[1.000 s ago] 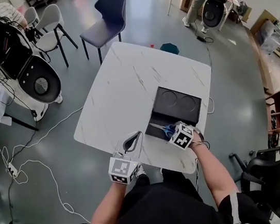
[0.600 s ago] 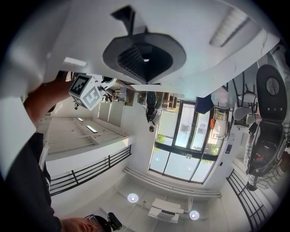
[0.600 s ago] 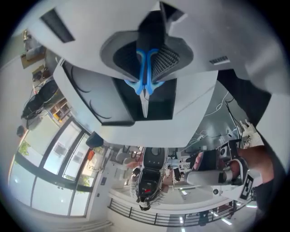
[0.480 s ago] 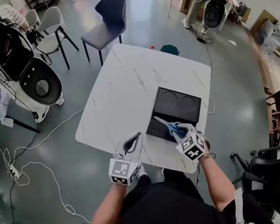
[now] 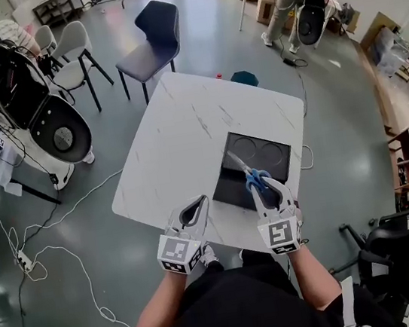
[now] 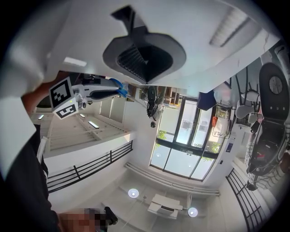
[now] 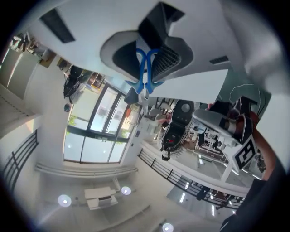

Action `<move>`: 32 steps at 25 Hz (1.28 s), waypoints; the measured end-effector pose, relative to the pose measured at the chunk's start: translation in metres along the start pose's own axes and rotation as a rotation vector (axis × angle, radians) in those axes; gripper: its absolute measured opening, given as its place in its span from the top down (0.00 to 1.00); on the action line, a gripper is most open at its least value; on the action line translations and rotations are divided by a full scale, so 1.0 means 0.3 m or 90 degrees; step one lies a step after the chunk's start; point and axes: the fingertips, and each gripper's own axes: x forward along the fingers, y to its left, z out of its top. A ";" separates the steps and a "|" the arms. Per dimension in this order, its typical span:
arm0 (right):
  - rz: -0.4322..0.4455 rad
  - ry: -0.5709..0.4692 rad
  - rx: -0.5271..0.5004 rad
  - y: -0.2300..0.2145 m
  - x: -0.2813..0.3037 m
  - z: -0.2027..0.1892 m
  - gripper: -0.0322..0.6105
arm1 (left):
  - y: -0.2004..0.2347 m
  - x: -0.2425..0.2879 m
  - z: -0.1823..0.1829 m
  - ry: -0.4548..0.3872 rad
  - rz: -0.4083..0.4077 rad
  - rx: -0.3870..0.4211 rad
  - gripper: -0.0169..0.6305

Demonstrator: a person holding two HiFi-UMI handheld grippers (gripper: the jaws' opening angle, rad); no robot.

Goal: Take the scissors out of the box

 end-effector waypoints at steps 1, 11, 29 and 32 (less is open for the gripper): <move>-0.011 -0.023 0.018 -0.008 -0.013 0.033 0.81 | -0.003 -0.001 0.011 -0.005 -0.001 -0.001 0.96; -0.072 -0.161 0.244 -0.114 -0.121 0.186 0.81 | -0.008 0.017 0.063 -0.019 -0.018 0.009 0.96; -0.120 -0.192 0.219 -0.159 -0.186 0.209 0.81 | -0.050 0.032 0.101 -0.017 -0.047 0.041 0.96; -0.127 -0.196 0.222 -0.167 -0.191 0.202 0.81 | -0.056 0.031 0.097 -0.016 -0.046 0.044 0.96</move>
